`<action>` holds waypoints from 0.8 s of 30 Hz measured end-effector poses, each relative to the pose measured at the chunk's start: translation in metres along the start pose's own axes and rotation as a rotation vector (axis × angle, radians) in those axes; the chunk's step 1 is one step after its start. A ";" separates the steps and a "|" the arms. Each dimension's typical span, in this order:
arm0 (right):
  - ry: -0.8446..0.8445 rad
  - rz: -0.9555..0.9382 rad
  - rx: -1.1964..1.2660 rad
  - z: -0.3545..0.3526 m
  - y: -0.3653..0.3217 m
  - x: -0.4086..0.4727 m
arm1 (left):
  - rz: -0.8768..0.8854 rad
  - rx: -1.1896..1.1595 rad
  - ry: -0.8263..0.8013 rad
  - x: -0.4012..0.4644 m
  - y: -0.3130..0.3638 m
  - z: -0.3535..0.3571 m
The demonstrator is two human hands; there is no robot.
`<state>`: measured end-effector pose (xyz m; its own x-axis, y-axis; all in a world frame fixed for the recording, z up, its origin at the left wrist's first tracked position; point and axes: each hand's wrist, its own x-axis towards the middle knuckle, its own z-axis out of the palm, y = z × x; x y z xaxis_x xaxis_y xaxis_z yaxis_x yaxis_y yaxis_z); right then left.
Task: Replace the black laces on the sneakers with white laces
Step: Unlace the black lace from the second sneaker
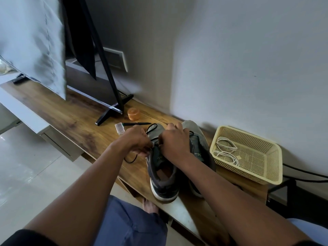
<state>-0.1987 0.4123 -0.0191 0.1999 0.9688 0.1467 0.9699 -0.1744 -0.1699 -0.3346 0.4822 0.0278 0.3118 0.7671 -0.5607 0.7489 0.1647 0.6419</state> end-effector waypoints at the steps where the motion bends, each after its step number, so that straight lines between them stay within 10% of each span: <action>1: 0.002 0.001 -0.007 0.001 0.000 0.000 | 0.001 0.002 0.007 0.001 0.001 0.000; 17: 0.273 0.593 0.160 -0.024 0.057 0.002 | 0.016 0.119 0.082 0.001 0.004 0.006; 24: 0.044 0.026 0.236 -0.020 0.030 0.002 | 0.063 0.143 0.085 0.001 0.010 0.009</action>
<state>-0.1667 0.4056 -0.0046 0.2352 0.9550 0.1808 0.9062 -0.1481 -0.3962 -0.3211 0.4790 0.0290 0.3149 0.8236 -0.4716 0.8067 0.0295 0.5902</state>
